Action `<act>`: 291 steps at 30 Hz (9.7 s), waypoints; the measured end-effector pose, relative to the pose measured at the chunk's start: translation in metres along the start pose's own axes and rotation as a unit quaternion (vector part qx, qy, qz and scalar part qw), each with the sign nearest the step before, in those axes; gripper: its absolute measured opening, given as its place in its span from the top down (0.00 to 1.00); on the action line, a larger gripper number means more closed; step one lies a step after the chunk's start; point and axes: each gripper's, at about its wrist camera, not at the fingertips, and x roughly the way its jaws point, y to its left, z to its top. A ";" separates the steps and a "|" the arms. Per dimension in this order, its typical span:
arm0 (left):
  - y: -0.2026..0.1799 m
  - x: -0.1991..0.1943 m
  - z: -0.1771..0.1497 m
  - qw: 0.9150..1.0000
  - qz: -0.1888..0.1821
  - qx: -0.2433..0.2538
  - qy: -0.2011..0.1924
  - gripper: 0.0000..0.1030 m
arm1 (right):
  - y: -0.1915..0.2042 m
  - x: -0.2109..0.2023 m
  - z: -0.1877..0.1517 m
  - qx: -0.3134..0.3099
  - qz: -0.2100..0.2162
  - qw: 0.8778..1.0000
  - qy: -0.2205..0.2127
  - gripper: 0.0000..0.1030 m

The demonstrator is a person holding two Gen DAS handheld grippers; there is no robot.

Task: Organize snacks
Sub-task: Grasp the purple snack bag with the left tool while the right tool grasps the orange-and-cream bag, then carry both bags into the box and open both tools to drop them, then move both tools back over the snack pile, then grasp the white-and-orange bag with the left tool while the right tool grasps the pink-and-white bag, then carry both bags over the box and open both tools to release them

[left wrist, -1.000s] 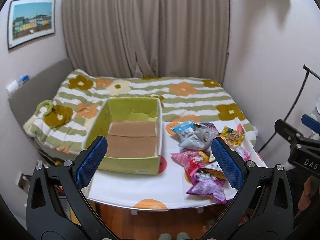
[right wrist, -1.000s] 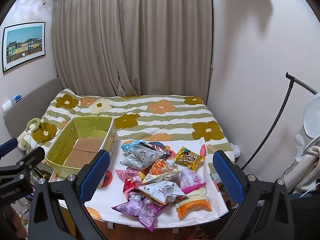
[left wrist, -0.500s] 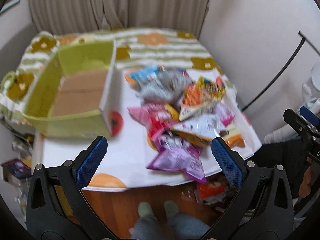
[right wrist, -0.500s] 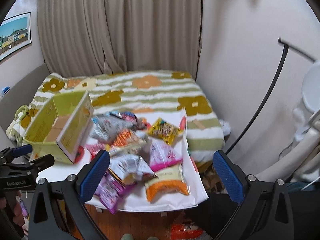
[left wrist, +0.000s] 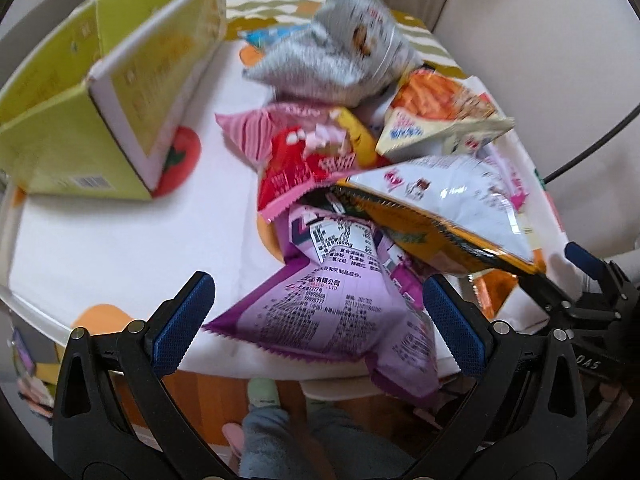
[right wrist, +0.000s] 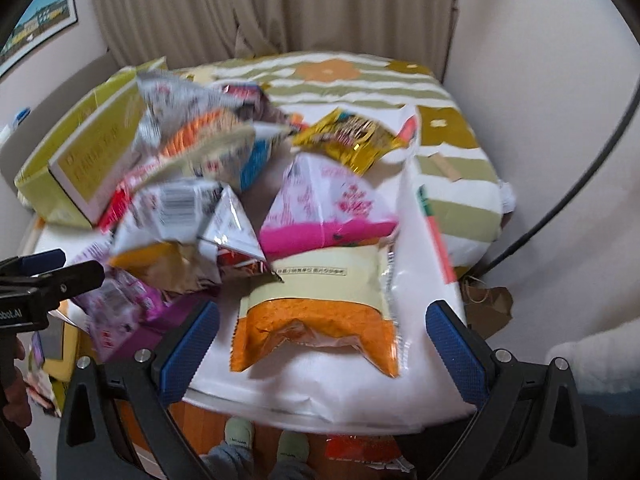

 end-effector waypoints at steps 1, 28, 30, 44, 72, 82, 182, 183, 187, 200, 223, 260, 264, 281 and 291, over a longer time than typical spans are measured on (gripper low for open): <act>0.000 0.005 0.000 1.000 0.005 -0.001 0.003 0.00 | 0.001 0.006 -0.001 -0.003 0.002 1.000 0.002 0.00; -0.012 0.032 -0.016 0.997 -0.066 -0.015 0.030 0.35 | 0.013 0.047 -0.006 -0.060 -0.018 0.998 0.025 0.21; -0.017 0.025 -0.018 0.997 -0.066 -0.015 0.030 0.35 | 0.014 0.044 -0.005 -0.060 -0.020 0.998 0.023 0.24; -0.017 -0.039 -0.018 0.998 -0.060 -0.012 0.011 0.36 | 0.014 -0.001 -0.003 -0.041 -0.029 0.999 -0.005 0.26; 0.023 -0.173 0.016 0.991 -0.021 -0.037 -0.129 0.36 | 0.032 -0.107 0.064 -0.048 0.001 0.994 -0.101 0.26; 0.128 -0.185 0.084 0.989 0.000 -0.041 -0.139 0.36 | 0.129 -0.098 0.135 -0.066 0.030 0.990 -0.122 0.26; 0.094 -0.190 0.101 0.980 -0.041 0.095 -0.171 0.01 | 0.125 -0.134 0.128 0.045 -0.024 0.987 -0.150 0.00; 0.080 -0.184 0.098 0.981 -0.047 0.096 -0.163 0.01 | 0.118 -0.134 0.125 0.043 -0.028 0.987 -0.151 0.00; 0.041 -0.159 0.081 0.985 -0.071 0.091 -0.127 0.01 | 0.072 -0.130 0.109 0.041 -0.032 0.988 -0.146 0.00; -0.035 -0.041 0.018 0.987 -0.149 0.051 0.014 0.01 | -0.007 -0.049 0.061 0.040 0.008 0.997 -0.065 0.01; -0.065 0.031 -0.010 0.983 -0.179 0.026 0.015 0.21 | -0.012 0.057 0.046 -0.040 0.060 0.997 -0.009 0.11; -0.038 -0.040 -0.002 0.981 -0.193 0.021 0.006 0.45 | -0.020 0.012 0.057 -0.024 0.050 0.998 -0.010 0.54; -0.030 -0.078 0.006 0.980 -0.198 0.025 -0.023 0.45 | -0.016 -0.012 0.071 -0.024 0.049 0.998 -0.023 0.54; 0.102 -0.173 0.121 0.981 -0.140 -0.006 -0.137 0.45 | 0.105 -0.076 0.175 -0.050 0.104 0.988 -0.098 0.54; 0.227 -0.149 0.218 0.985 -0.105 -0.017 -0.134 0.45 | 0.226 -0.042 0.240 -0.067 0.134 0.983 -0.103 0.54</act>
